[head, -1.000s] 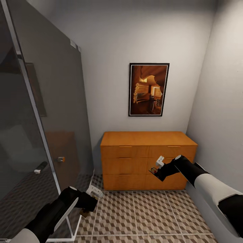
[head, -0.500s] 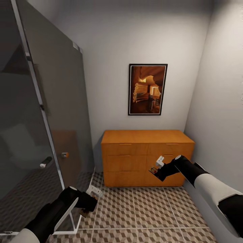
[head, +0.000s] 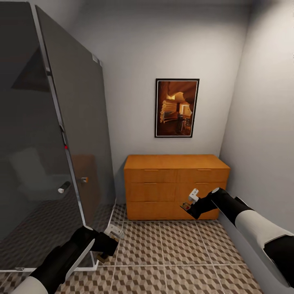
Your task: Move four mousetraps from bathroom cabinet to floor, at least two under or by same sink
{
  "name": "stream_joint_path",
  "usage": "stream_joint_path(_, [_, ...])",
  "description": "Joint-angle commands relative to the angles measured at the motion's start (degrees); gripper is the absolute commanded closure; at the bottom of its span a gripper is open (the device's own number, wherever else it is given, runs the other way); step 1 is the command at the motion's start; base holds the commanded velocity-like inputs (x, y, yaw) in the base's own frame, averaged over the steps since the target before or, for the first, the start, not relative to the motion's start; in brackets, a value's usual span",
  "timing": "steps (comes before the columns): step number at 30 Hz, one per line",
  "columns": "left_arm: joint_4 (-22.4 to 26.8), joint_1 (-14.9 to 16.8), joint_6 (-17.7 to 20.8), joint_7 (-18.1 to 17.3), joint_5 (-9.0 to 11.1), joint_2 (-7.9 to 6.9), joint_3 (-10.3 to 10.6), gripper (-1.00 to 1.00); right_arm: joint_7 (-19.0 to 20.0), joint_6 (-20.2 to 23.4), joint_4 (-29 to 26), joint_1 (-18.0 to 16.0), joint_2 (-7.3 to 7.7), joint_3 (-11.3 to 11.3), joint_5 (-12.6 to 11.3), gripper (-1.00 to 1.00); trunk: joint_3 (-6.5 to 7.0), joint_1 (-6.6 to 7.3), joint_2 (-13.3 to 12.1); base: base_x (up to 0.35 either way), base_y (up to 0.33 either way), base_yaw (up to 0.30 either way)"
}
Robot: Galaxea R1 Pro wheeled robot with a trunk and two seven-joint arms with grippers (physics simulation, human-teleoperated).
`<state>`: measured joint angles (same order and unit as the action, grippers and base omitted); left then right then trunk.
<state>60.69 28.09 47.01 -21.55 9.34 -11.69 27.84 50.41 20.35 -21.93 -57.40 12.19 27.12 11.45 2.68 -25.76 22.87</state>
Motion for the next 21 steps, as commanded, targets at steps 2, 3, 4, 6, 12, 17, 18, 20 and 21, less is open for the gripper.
stream_joint_path(2, [0.0,0.0,0.1,0.3,0.4,-0.03,0.2,1.0,0.5,0.4,-0.1,0.0,0.02,-0.1,0.2,1.0,-0.03,-0.02,0.1,-0.02,0.0,0.0])
stream_joint_path(3, [0.0,0.0,-0.2,0.4,0.4,-0.02,0.2,1.0,0.5,0.4,-0.1,0.0,0.03,-0.1,0.2,1.0,-0.03,-0.02,0.1,-0.01,0.0,0.0])
stream_joint_path(4, [0.0,0.0,-0.4,0.4,0.4,-0.01,0.2,1.0,0.5,0.4,-0.1,0.0,0.03,-0.1,0.3,1.0,-0.03,-0.02,0.1,-0.006,0.0,0.0])
stream_joint_path(6, [-0.6,0.0,-1.7,0.5,0.4,0.0,0.1,1.0,0.4,0.4,-0.1,0.0,0.03,0.0,0.4,1.0,-0.03,-0.02,0.1,-0.004,0.0,0.0])
stream_joint_path(12, [-9.0,0.0,-9.1,0.9,0.5,0.0,-0.4,1.0,-2.7,0.2,3.6,0.1,0.03,0.2,0.6,1.0,-0.03,-0.02,0.1,-0.001,0.0,0.0])
stream_joint_path(17, [-22.8,0.0,-22.5,1.1,0.9,0.4,-3.5,1.0,-13.1,-7.8,14.2,0.4,-0.63,0.0,-0.2,1.0,-0.03,-0.02,0.1,0.0,0.0,0.0])
stream_joint_path(18, [-26.1,0.0,-25.4,1.2,1.5,0.8,-5.4,1.0,-15.1,-10.9,17.8,0.5,-1.27,-0.2,-1.2,1.0,-0.03,-0.02,0.1,0.0,0.0,0.0])
stream_joint_path(20, [-32.5,0.0,-30.2,1.6,3.1,1.54,-10.1,1.0,-19.0,-15.9,22.9,0.9,-2.11,-0.3,-5.3,1.0,-0.03,-0.02,0.1,0.0,0.0,0.0])
stream_joint_path(21, [-35.6,0.0,-32.0,1.7,3.7,1.74,-12.4,1.0,-21.1,-17.4,24.1,1.7,-2.32,-0.3,-8.2,1.0,-0.03,-0.02,0.1,0.0,0.0,0.0])
